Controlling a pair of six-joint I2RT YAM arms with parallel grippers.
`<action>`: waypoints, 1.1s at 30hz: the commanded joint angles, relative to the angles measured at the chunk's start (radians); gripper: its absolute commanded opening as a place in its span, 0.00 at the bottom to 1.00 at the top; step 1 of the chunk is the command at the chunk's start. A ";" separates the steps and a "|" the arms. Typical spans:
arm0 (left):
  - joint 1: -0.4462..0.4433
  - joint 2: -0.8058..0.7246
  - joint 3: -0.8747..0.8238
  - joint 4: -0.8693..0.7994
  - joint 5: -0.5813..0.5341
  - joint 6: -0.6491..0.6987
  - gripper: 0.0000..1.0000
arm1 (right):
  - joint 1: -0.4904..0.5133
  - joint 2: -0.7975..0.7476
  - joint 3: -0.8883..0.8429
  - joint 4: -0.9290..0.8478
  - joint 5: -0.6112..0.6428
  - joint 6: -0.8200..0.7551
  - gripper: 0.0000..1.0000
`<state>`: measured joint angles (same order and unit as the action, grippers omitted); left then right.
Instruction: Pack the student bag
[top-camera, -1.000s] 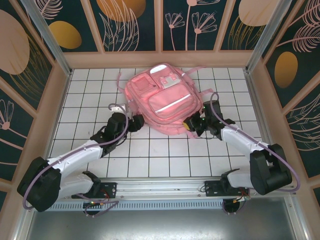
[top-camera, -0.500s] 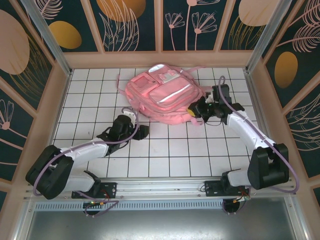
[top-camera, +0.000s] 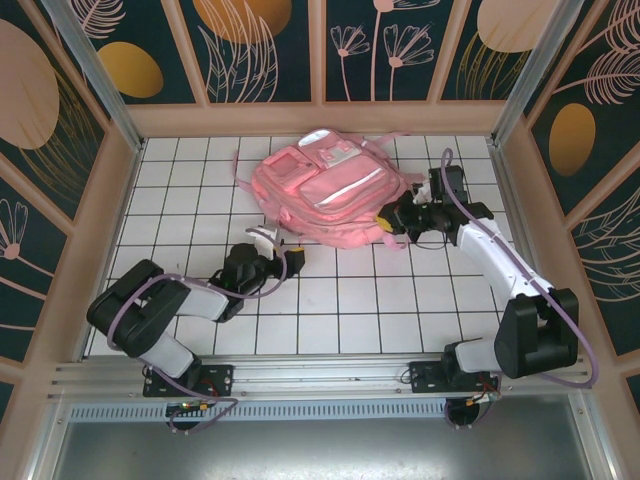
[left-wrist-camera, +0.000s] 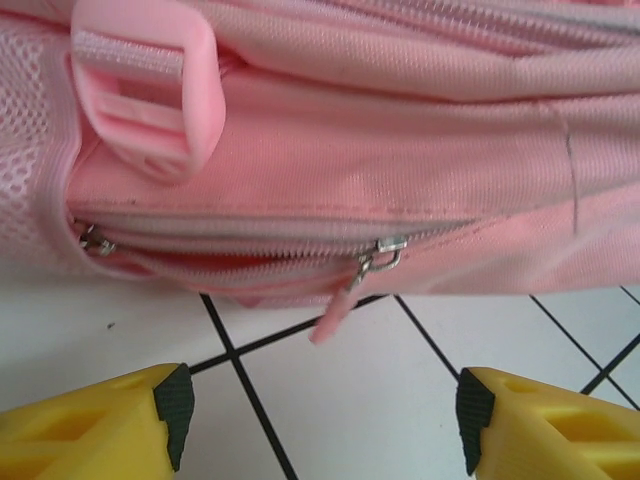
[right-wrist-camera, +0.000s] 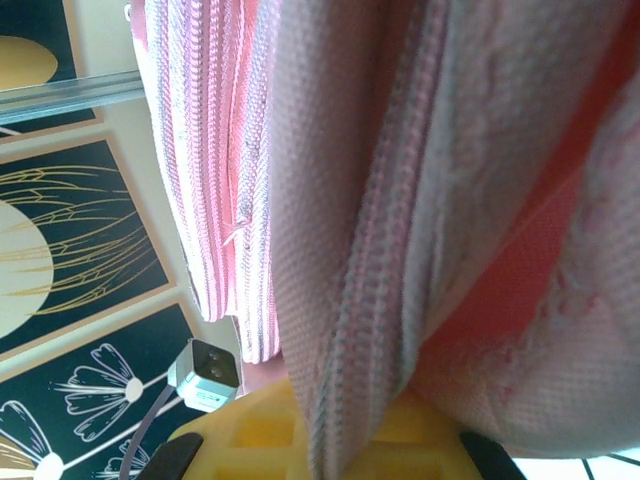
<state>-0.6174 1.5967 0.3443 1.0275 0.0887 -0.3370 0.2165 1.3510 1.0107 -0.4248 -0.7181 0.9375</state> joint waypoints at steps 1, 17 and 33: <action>-0.005 0.052 0.038 0.121 -0.011 0.020 0.70 | -0.006 -0.057 -0.002 0.082 -0.095 -0.001 0.04; -0.005 0.150 0.133 0.083 0.071 -0.013 0.15 | -0.003 -0.061 -0.026 0.101 -0.095 0.019 0.02; 0.004 0.094 0.010 0.068 -0.108 -0.071 0.00 | -0.038 -0.049 -0.017 0.089 -0.084 0.001 0.00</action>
<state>-0.6266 1.7206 0.3790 1.1389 0.0719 -0.3878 0.1986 1.3415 0.9802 -0.3981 -0.7403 0.9508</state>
